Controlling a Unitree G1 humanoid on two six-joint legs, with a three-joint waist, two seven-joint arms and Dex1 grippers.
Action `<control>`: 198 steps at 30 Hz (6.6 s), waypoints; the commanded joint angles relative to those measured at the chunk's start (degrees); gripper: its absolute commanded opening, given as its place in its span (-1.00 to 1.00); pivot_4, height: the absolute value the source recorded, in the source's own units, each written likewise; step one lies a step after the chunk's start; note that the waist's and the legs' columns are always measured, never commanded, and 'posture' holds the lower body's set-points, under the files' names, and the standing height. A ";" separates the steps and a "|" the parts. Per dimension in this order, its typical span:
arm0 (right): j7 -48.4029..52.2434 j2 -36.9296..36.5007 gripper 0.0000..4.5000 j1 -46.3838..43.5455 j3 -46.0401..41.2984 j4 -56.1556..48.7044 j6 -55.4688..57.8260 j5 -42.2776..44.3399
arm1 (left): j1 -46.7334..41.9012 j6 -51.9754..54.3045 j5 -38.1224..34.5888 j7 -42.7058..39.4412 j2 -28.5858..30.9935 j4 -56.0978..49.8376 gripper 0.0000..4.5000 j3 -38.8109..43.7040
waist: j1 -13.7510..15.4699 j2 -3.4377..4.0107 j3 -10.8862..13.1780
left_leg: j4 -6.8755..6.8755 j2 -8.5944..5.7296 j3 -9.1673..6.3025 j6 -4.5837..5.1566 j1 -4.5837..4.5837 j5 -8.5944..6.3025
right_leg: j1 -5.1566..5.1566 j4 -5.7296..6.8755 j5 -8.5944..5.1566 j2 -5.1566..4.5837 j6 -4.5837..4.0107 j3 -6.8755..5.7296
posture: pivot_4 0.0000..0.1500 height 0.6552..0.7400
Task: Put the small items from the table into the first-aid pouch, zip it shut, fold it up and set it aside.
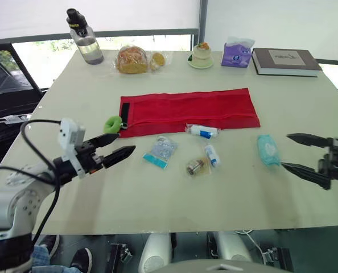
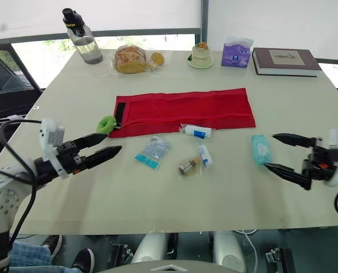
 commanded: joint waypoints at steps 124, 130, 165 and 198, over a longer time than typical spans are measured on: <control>-62.50 20.68 -1.00 -17.10 15.19 -5.92 36.36 42.59 | -20.51 -20.85 22.55 7.52 -1.10 18.25 0.98 -15.50 | 0.11 -0.25 0.16 | 0.13 -0.12 -0.46 0.01 -0.89 0.01 | -0.45 -0.08 0.22 0.01 -0.14 -0.36 | 1.00 1.00; -63.25 20.78 -1.00 -16.62 15.62 -7.64 35.58 43.05 | -22.20 -41.04 43.04 9.18 2.14 27.63 0.98 -25.33 | 0.20 -0.25 0.16 | 0.12 -0.10 -0.45 0.01 -0.90 0.01 | -0.46 -0.07 0.22 -0.03 -0.15 -0.39 | 1.00 1.00; -65.91 24.14 -1.00 -15.42 17.02 -9.97 32.92 40.87 | -38.61 -64.21 65.70 17.27 -5.93 56.64 -0.97 -34.94 | 0.04 -0.27 0.16 | 0.21 -0.09 -0.39 0.02 -0.94 0.02 | -0.45 0.02 0.30 0.01 -0.02 -0.44 | 1.00 1.00; -66.59 24.48 -1.00 -13.91 18.03 -10.74 32.32 40.77 | -21.43 -60.29 54.21 -1.12 -10.16 24.96 -0.97 -34.58 | -0.12 -0.24 0.14 | 0.68 -0.04 -0.51 0.03 -0.86 0.02 | -0.43 0.51 0.32 0.06 0.02 -0.33 | 1.00 1.00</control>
